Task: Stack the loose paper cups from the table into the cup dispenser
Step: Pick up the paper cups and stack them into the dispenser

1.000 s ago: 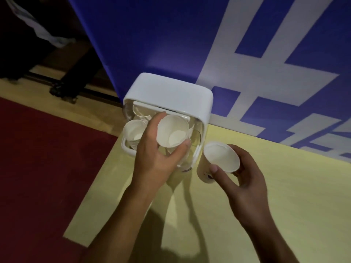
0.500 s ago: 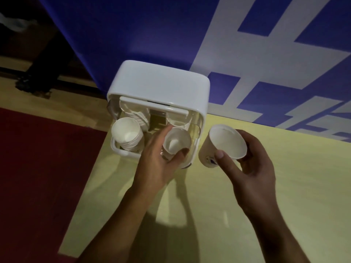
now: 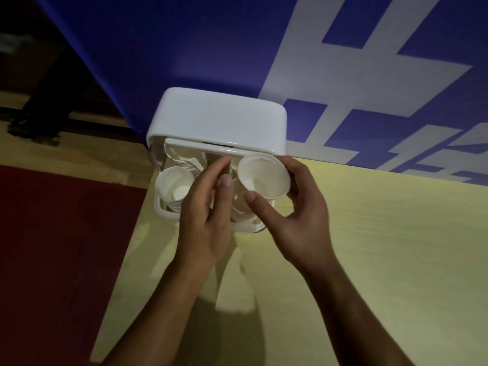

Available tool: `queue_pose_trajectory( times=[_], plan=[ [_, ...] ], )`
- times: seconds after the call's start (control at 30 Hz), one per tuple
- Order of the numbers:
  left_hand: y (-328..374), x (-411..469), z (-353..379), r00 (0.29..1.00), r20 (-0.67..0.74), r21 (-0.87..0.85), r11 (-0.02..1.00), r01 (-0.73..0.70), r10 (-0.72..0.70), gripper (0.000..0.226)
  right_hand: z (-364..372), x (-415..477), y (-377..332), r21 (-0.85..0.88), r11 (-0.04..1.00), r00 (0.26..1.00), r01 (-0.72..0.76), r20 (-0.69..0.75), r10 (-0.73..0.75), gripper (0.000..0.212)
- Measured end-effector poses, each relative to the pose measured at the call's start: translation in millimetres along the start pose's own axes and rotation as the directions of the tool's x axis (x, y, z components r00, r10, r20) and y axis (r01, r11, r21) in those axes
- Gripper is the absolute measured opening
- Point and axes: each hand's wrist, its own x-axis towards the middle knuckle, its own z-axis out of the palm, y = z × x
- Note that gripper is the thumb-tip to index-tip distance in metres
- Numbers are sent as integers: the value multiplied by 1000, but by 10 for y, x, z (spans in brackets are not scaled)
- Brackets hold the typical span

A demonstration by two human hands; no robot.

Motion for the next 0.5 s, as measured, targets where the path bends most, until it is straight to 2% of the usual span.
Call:
queue_pose_trajectory(
  times=[0.27,0.4,0.5],
  plan=[
    [-260,7,51,996,43,7,997,82,-82,35,132,-37,279,-135,991,999,1,32,3,52],
    [-398,19,62,992,47,59,992,115,-118,35,172,-37,457,-260,966,999,-13,44,25,69],
    [-452,9,69,987,62,93,986,140,-146,37,203,-37,554,-305,952,998,-15,57,34,73]
  ],
)
